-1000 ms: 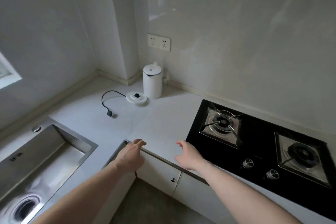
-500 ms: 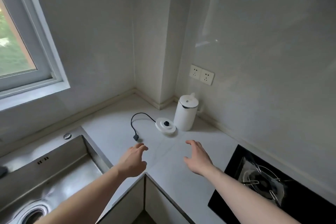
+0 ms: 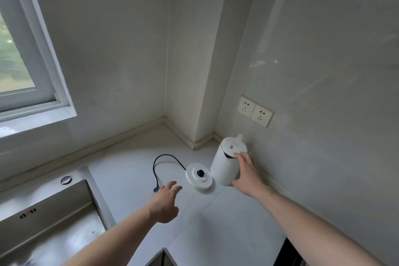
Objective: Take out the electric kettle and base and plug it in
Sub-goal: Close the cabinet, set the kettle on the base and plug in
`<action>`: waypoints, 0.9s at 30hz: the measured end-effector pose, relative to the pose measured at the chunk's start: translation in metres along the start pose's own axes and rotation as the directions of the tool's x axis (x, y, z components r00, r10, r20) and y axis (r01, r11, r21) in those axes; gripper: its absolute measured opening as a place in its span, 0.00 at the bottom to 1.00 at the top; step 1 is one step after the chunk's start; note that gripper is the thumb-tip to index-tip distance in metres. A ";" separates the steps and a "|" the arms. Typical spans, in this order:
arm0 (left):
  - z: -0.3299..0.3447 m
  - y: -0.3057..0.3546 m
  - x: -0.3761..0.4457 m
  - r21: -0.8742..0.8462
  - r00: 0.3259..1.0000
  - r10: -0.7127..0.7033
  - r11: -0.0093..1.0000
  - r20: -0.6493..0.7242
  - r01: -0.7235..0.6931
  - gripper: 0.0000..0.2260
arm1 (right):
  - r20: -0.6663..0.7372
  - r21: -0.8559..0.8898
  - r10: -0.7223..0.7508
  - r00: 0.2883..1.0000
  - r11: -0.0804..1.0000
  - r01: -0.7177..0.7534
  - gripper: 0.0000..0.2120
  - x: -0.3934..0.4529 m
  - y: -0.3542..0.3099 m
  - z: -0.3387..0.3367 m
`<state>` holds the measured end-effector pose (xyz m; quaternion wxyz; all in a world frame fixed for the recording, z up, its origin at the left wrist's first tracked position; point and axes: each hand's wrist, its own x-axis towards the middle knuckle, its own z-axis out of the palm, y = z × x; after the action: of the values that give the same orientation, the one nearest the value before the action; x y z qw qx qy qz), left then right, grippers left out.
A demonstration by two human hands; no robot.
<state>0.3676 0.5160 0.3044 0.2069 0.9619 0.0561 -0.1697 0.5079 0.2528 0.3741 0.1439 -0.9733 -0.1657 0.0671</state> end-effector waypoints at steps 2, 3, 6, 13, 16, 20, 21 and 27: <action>-0.001 0.003 0.022 0.055 0.999 0.034 0.998 0.028 -0.036 0.35 | 0.005 -0.070 0.022 1.000 0.997 -0.021 0.45 0.021 -0.002 -0.006; 0.000 0.005 0.030 0.074 0.998 0.048 0.996 0.044 -0.051 0.35 | 0.013 -0.105 0.030 0.999 0.994 -0.029 0.46 0.029 -0.002 -0.007; 0.000 0.004 0.063 0.132 0.990 0.098 0.985 0.097 -0.110 0.37 | 0.024 -0.224 0.059 0.998 0.973 -0.052 0.50 0.063 -0.002 -0.009; 0.003 0.002 0.121 0.194 0.963 0.146 0.962 0.225 -0.191 0.38 | 0.147 -0.450 -0.021 0.989 0.889 0.086 0.55 0.124 0.004 -0.015; 0.012 0.002 0.138 0.200 0.955 0.133 0.961 0.265 -0.189 0.38 | 0.245 -0.541 -0.037 0.969 0.824 0.168 0.59 0.142 0.008 -0.020; 0.021 0.001 0.148 0.192 0.940 0.117 0.964 0.320 -0.185 0.39 | 0.342 -0.612 -0.067 0.937 0.741 0.276 0.55 0.157 0.006 -0.026; 0.023 0.000 0.151 0.193 0.939 0.114 0.964 0.326 -0.184 0.39 | 0.358 -0.617 -0.071 0.931 0.730 0.293 0.54 0.160 0.007 -0.026; 0.027 -0.001 0.155 0.200 0.936 0.091 0.966 0.339 -0.166 0.39 | 0.378 -0.663 -0.096 0.921 0.666 0.342 0.56 0.177 0.009 -0.019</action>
<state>0.5046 0.5118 0.2266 0.1137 0.9392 -0.0619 -0.3180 0.6799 0.3001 0.3751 -0.2683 -0.9004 -0.3163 0.1315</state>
